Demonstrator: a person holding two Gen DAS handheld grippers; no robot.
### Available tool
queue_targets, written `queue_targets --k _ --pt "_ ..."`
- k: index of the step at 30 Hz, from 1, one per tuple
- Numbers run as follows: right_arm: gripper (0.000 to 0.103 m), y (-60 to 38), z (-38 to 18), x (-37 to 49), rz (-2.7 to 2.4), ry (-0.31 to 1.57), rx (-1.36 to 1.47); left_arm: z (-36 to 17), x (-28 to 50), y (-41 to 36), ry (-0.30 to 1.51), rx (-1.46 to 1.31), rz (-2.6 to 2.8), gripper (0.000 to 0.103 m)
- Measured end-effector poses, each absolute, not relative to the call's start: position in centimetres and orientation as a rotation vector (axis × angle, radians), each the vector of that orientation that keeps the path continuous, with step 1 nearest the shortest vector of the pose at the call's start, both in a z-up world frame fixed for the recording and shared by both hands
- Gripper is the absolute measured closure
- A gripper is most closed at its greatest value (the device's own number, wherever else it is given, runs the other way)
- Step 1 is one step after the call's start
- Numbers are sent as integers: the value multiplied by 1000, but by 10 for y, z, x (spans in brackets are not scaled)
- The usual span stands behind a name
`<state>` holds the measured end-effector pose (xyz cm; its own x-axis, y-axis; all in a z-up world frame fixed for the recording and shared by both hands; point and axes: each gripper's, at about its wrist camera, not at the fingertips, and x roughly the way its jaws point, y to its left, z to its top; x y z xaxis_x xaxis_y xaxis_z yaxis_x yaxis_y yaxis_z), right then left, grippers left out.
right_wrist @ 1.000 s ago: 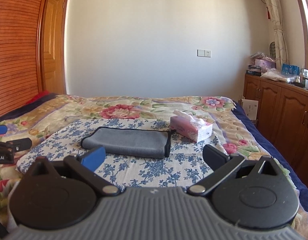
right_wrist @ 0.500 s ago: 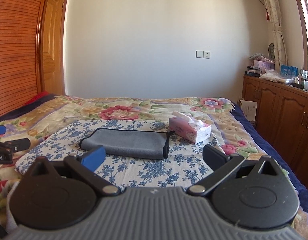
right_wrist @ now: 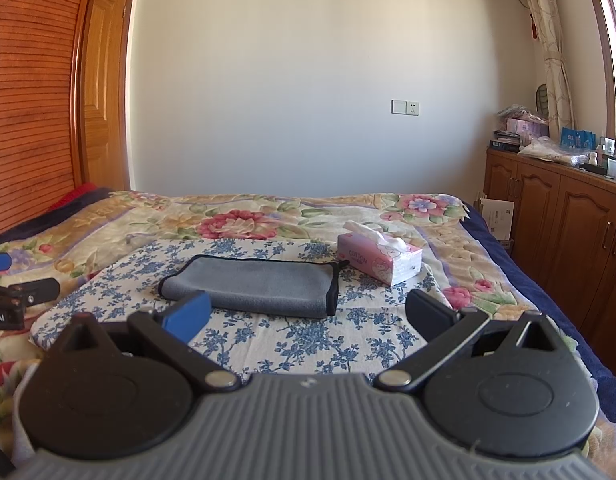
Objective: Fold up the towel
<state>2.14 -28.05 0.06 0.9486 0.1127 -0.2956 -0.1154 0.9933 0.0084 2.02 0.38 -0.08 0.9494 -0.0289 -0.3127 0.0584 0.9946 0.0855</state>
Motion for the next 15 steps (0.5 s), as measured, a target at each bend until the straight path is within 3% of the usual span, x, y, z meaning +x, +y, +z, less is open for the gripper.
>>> queue_targets --k 15 --pt "0 -282 0 21 115 298 -8 -1 20 4 317 93 -45 0"
